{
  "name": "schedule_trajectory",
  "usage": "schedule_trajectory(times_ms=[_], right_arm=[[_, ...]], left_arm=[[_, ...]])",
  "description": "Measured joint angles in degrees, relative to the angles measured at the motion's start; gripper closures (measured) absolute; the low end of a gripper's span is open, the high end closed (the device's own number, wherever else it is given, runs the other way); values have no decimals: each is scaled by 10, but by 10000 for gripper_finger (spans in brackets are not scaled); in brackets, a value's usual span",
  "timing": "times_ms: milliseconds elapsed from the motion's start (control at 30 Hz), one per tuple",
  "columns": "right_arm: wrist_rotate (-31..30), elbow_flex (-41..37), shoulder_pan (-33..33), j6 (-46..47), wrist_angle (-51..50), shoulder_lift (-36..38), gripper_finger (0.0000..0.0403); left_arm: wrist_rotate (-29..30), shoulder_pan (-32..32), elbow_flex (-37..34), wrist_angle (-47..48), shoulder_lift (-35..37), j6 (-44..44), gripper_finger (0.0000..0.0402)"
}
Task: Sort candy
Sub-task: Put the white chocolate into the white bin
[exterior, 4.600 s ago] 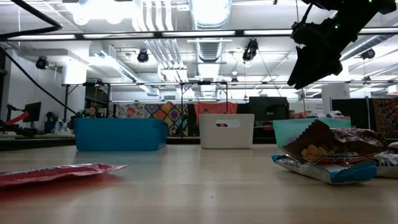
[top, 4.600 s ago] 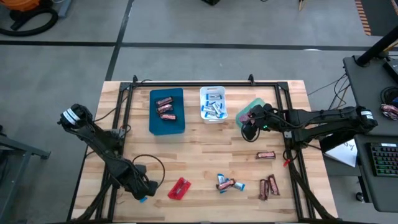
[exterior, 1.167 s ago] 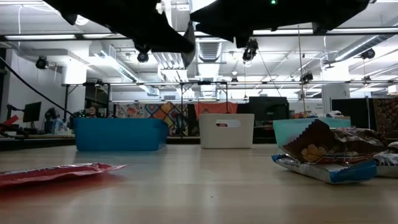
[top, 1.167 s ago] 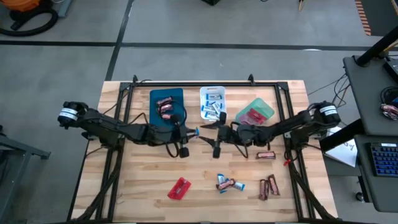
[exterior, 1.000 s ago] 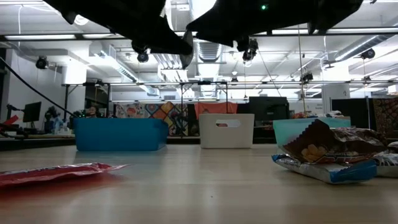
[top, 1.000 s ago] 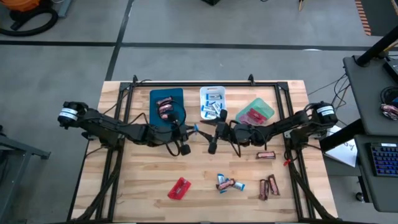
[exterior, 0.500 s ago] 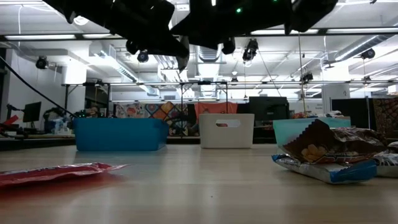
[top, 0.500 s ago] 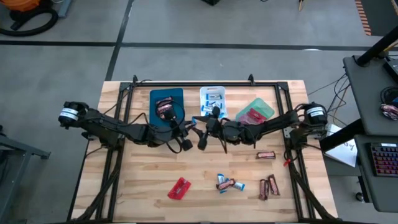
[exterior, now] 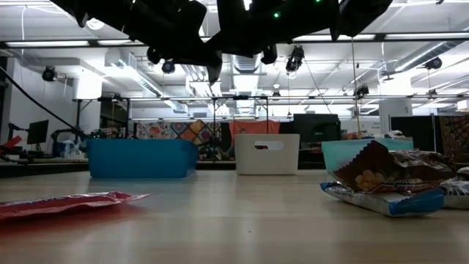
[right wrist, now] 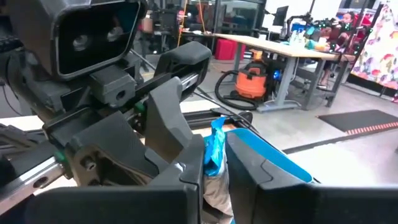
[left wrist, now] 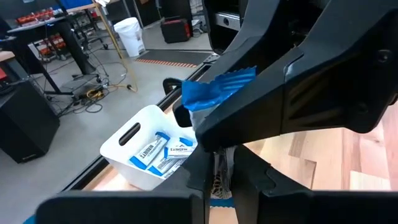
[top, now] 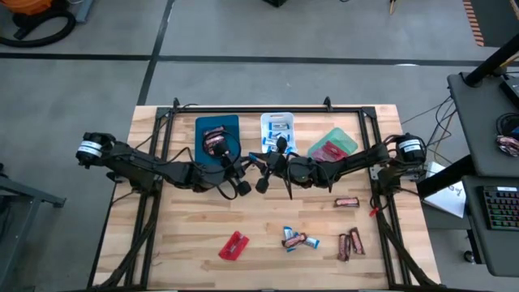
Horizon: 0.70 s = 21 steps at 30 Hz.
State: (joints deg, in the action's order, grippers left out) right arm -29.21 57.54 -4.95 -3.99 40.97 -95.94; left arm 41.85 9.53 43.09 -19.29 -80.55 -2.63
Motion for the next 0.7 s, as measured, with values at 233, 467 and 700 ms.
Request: schedule_trajectory(times_ms=[233,467,700], right_arm=[[1,0,0,-1,-2,1,369],[-13,0,10,-5,-8,6,369],[-51,-1,46,-10,-56,31,369]], left_arm=[[-2,-1,0,3,0,-9,324],[-2,-2,0,16,1,-15,245],[-4,-6,0,68,21,-27,210]])
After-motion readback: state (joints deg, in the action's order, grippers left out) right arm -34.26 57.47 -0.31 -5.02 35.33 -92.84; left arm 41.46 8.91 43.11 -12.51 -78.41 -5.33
